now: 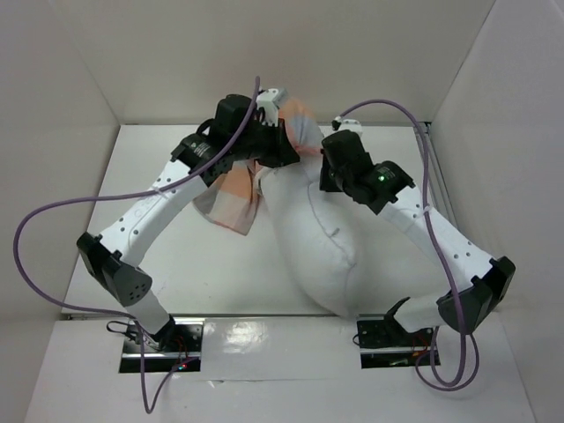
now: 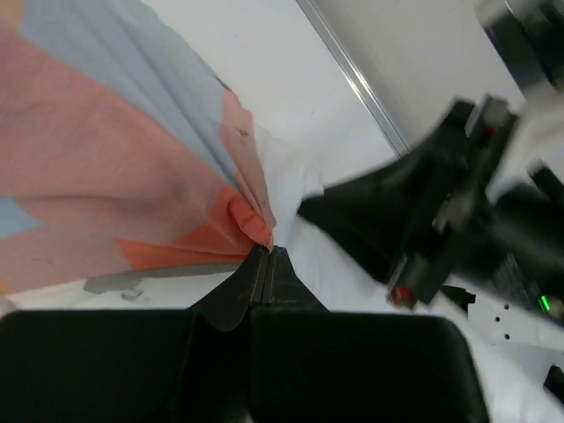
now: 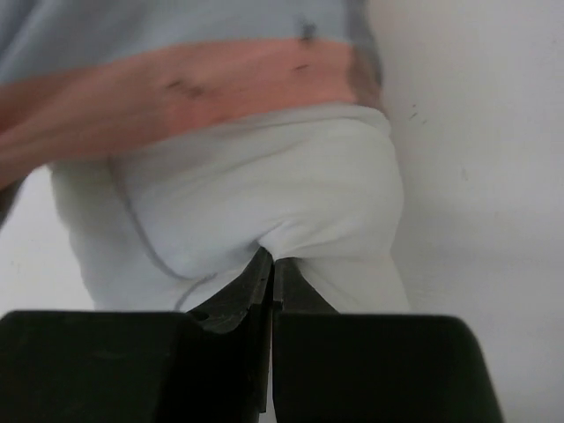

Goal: Put the pillow into the pillowcase

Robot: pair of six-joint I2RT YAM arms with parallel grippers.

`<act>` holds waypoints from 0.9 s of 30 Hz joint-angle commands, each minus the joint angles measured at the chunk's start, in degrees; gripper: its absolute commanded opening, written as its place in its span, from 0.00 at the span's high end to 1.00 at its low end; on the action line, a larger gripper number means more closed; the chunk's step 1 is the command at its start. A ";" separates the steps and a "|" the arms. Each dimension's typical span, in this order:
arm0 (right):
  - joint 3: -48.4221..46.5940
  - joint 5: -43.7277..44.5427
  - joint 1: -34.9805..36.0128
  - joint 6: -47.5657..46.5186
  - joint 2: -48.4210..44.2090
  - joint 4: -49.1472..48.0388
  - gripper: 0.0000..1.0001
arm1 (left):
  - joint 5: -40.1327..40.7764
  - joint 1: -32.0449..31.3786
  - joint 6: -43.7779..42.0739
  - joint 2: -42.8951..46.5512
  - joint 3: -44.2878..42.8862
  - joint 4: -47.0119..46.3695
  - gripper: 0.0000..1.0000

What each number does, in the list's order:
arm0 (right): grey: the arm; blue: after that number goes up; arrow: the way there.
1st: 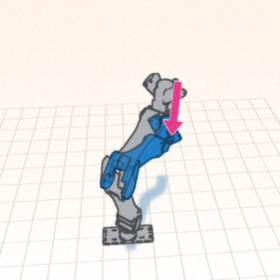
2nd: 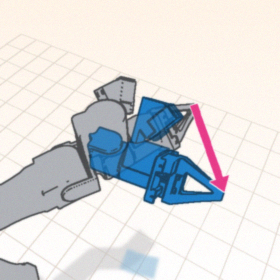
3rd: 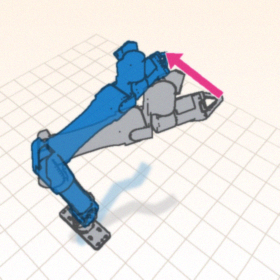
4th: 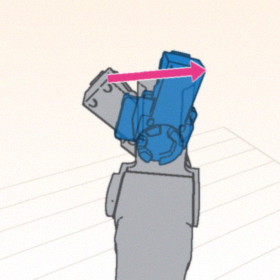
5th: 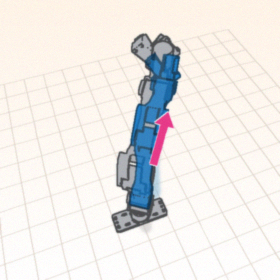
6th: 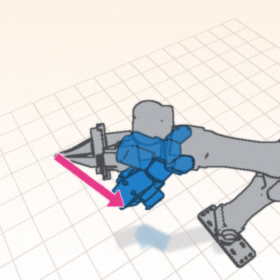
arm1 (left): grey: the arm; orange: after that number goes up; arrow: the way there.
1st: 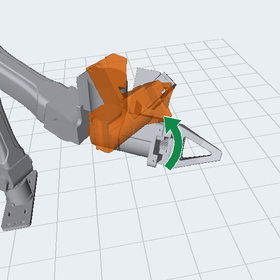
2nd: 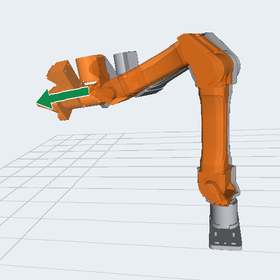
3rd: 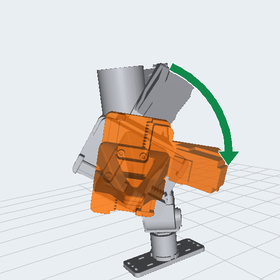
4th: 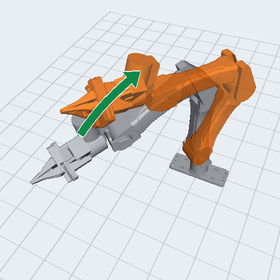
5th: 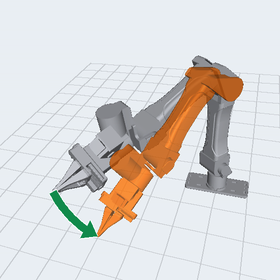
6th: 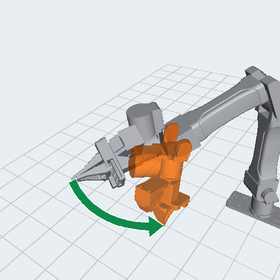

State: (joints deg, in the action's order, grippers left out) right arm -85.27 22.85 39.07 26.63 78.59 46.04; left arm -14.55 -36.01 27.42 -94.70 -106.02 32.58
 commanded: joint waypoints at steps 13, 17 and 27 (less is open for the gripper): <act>-19.54 -11.35 -26.05 -8.08 19.92 -9.50 0.73 | 0.21 -0.73 2.56 -21.55 -30.01 4.15 1.00; -32.31 -8.00 -27.29 -10.11 23.28 -6.23 0.04 | 3.73 1.81 2.02 -28.70 -36.45 0.83 1.00; -16.18 -0.90 -25.97 -10.56 6.54 -9.74 0.00 | 7.68 6.21 -2.80 -21.88 -32.16 -7.95 0.00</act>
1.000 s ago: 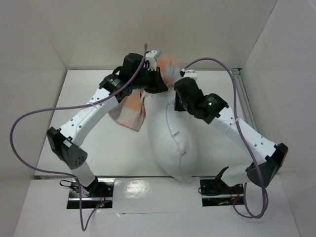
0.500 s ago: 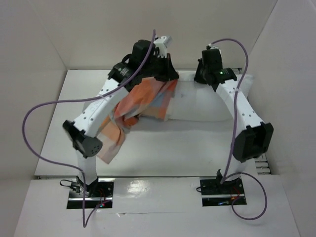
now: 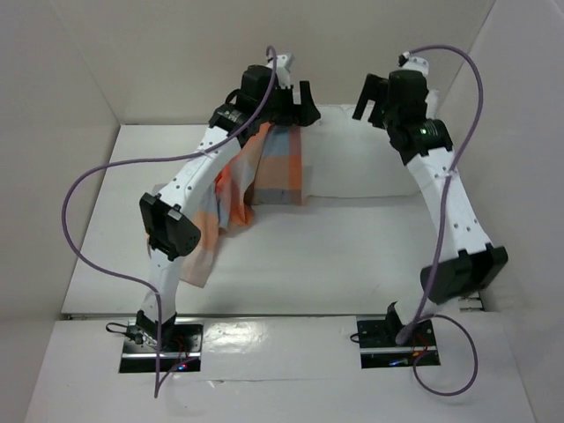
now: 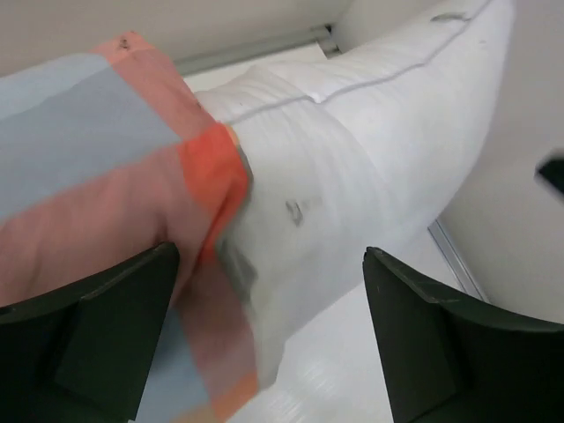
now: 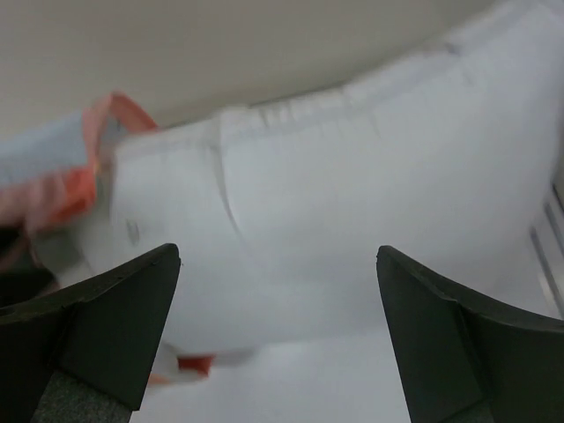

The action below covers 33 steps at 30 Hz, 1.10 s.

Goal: Put the pillow into the pillowcase

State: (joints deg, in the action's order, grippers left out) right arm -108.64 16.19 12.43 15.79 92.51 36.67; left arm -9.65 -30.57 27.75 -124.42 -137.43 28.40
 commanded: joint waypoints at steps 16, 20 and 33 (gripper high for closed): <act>24.72 -2.64 -0.91 0.73 -3.14 -6.78 0.00 | 11.05 -1.16 -5.77 23.95 21.12 -0.81 0.22; 18.39 -4.75 -1.62 1.35 4.24 -8.18 0.00 | 14.82 -1.86 -4.63 28.96 31.48 0.42 0.19; 18.00 -6.16 -2.14 3.98 19.21 -17.50 1.00 | 19.14 -4.41 -0.42 37.15 51.11 1.56 0.21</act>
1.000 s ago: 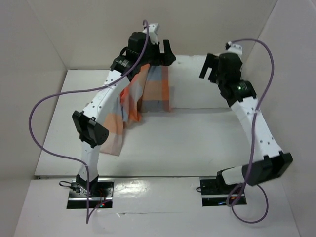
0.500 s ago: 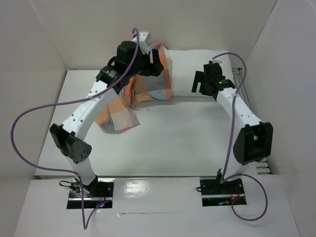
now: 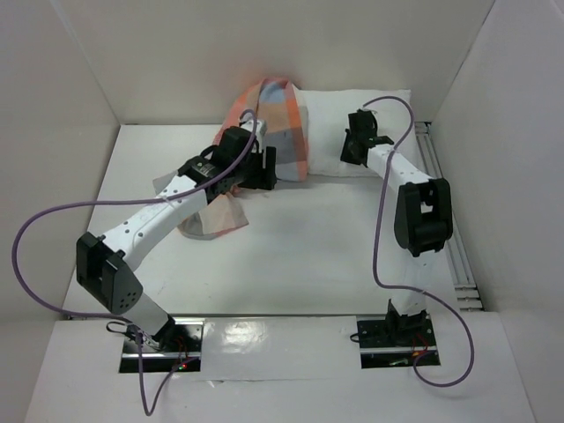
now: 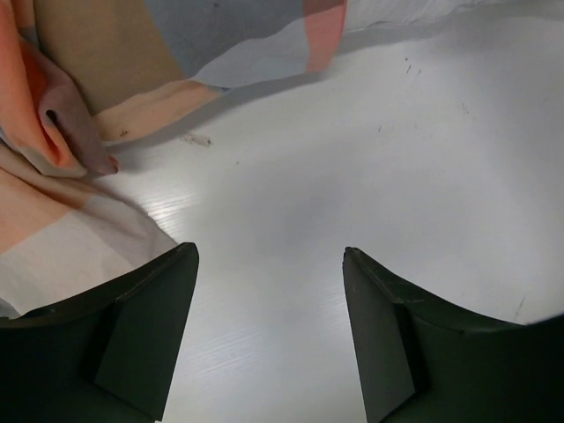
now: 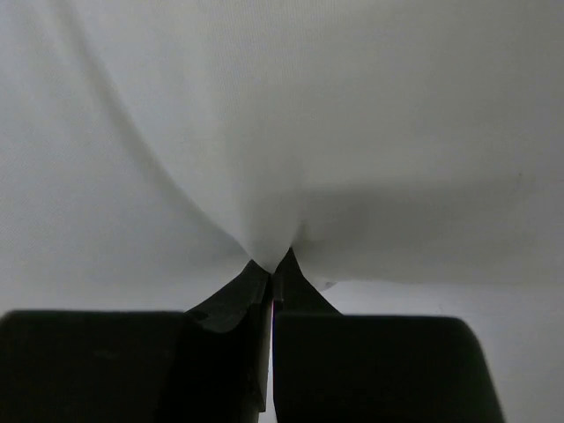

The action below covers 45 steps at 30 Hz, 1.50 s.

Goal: Put the pillow into the pillowcase

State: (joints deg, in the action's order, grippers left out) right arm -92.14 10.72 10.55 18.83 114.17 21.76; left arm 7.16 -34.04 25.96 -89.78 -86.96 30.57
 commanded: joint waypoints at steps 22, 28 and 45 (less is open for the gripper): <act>27.80 0.97 9.66 6.39 -40.25 10.23 1.00 | 21.32 -13.42 3.66 -8.92 -0.76 4.16 0.08; 26.49 1.49 10.28 5.87 -39.12 9.71 1.00 | 18.33 -12.90 2.35 -11.38 0.39 -4.37 0.08; 26.48 1.50 13.18 5.87 -38.58 10.23 1.00 | 21.58 -9.20 2.97 -22.28 -8.75 -7.45 0.94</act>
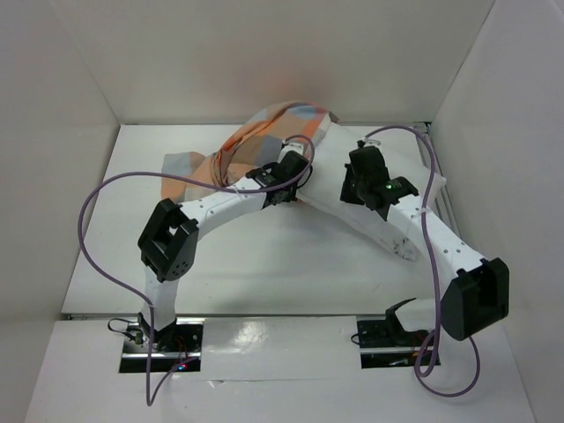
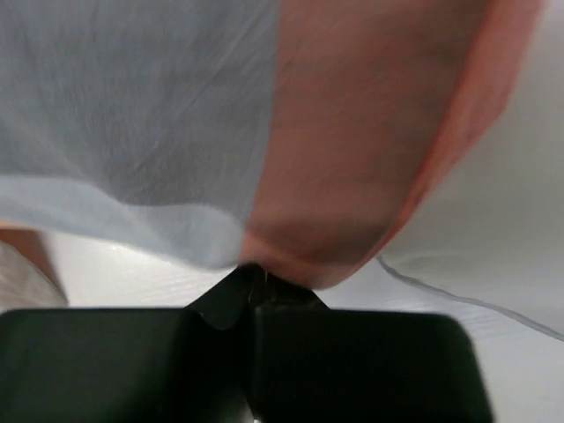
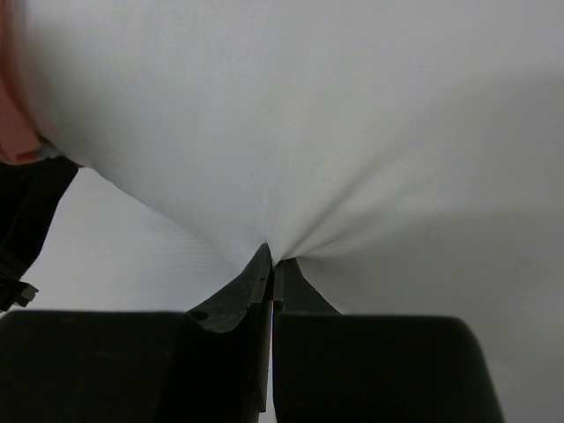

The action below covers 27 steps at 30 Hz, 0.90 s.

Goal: Put the pillow into the pillowcase

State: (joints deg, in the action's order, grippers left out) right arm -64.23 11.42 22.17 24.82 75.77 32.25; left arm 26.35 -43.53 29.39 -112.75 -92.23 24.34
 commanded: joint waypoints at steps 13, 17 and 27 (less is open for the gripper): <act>-17.21 -1.14 3.13 -1.35 7.37 -1.58 1.00 | -38.16 -2.18 -12.07 2.63 -28.16 4.73 1.00; -18.23 -5.25 3.14 -0.57 7.90 -3.42 1.00 | -49.62 -2.18 -11.99 7.16 -22.33 3.54 1.00; 3.58 -12.22 9.20 6.56 1.59 -10.19 1.00 | -45.53 0.37 -12.33 20.99 0.23 10.43 0.85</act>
State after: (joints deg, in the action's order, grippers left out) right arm -62.41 3.16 28.69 28.64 80.18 28.03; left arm -18.26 -43.24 18.70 -96.60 -84.99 32.95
